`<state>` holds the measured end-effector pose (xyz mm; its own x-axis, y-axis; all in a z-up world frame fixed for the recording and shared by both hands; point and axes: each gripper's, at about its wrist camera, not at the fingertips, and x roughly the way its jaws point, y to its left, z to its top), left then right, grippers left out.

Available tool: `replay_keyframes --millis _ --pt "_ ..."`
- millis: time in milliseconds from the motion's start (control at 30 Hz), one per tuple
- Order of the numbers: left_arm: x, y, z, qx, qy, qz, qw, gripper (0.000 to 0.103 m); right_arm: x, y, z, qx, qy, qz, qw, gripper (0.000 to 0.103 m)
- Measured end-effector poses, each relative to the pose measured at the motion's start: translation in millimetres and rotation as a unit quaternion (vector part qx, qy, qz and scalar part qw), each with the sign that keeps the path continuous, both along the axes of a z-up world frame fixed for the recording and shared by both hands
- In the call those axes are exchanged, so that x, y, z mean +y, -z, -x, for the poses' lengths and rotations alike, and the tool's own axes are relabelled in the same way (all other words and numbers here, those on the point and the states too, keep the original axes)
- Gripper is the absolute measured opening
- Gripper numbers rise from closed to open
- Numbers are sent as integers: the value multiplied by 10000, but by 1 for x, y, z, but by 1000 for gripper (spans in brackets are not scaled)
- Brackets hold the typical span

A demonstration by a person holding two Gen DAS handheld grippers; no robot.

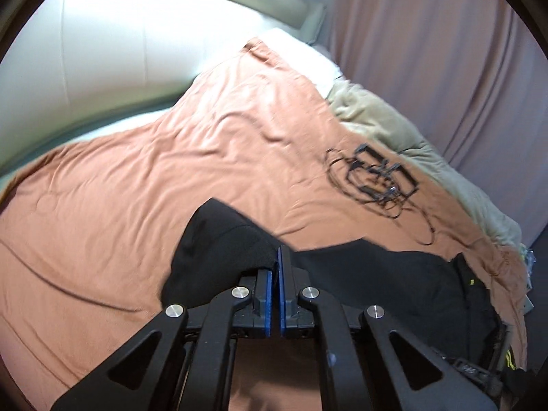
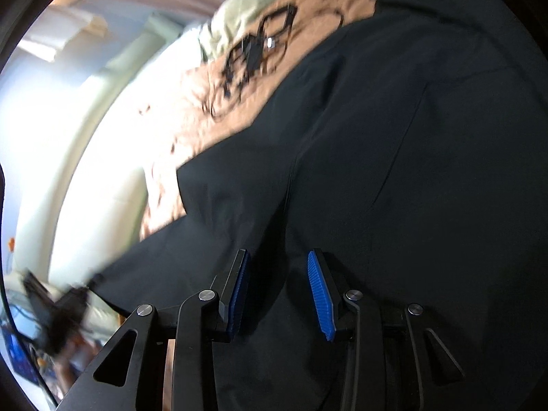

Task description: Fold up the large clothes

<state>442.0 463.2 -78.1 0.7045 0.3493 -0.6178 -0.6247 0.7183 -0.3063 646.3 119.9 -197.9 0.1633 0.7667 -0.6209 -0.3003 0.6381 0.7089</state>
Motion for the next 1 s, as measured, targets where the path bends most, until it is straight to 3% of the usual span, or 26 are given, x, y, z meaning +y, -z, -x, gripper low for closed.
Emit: replay_keyframes --millis 167,267,600,633,667,700,867,1000 --pt "-30 -43 -16 -320 371 -254 9985 5 -17 -12 -3 115 98 -61 9999 39" --pt "-50 -67 -27 -500 595 -327 9964 5 -40 -28 0 -39 281 11 9996 56" --pt "-152 -143 -68 -889 1699 -602 9796 5 -149 -76 28 -460 1105 -54 9928 57" --pt "-162 -149 -71 -905 1798 -634 9775 5 -163 -80 36 -548 1241 -31 9907 59" --pt "-175 -156 -76 -924 1934 -664 9745 5 -177 -81 41 -625 1345 -15 9889 70" --pt "-183 -160 -77 -937 2022 -678 9725 5 -191 -83 49 -744 1467 28 9864 80" --pt "-235 -172 -96 -922 2579 -787 9585 5 -235 -68 62 -672 1929 114 9789 81" --pt "-265 -162 -116 -802 2962 -741 9489 5 -255 -64 53 -606 2181 100 9740 81"
